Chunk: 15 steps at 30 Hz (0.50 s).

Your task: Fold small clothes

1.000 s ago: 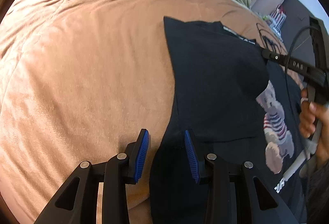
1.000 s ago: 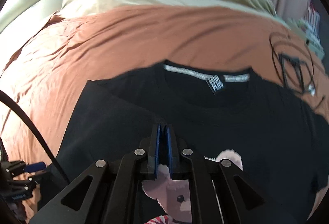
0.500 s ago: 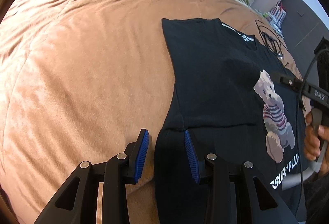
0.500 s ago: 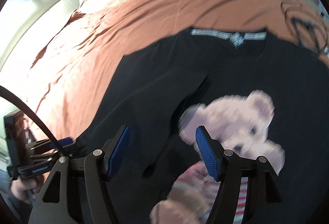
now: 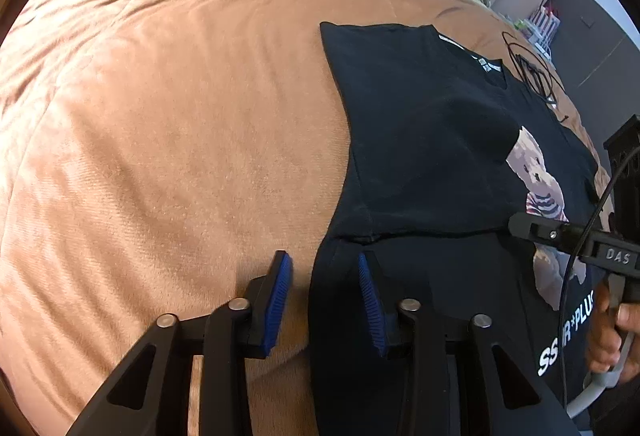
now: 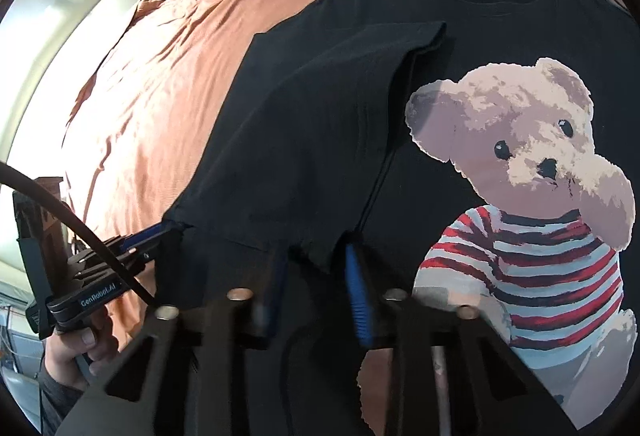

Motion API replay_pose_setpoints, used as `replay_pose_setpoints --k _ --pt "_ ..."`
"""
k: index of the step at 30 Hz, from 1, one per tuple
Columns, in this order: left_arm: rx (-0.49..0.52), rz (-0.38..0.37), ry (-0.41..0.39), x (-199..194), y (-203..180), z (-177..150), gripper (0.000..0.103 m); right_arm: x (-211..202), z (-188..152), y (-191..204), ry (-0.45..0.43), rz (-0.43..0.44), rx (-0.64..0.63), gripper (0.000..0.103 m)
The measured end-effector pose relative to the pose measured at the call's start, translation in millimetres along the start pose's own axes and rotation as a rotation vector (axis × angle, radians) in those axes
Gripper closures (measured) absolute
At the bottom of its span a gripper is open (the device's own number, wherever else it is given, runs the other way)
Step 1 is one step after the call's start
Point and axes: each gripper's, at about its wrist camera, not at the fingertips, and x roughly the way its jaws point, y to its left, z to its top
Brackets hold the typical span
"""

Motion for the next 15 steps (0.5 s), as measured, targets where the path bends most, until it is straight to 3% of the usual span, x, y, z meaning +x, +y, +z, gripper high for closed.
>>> replay_pose_setpoints --k 4,9,15 --pt "-0.034 -0.025 -0.002 -0.8 4.9 1.2 0.093 -4.0 -0.4 0.5 -0.004 0.019 0.027 0.099" --pt "-0.021 -0.009 -0.012 -4.7 4.3 1.4 0.097 -21.6 -6.7 10.4 -0.021 0.046 0.016 0.099" --pt "-0.056 -0.001 0.0 -10.0 7.5 1.3 0.096 -38.9 -14.1 0.4 -0.003 -0.024 0.014 0.098"
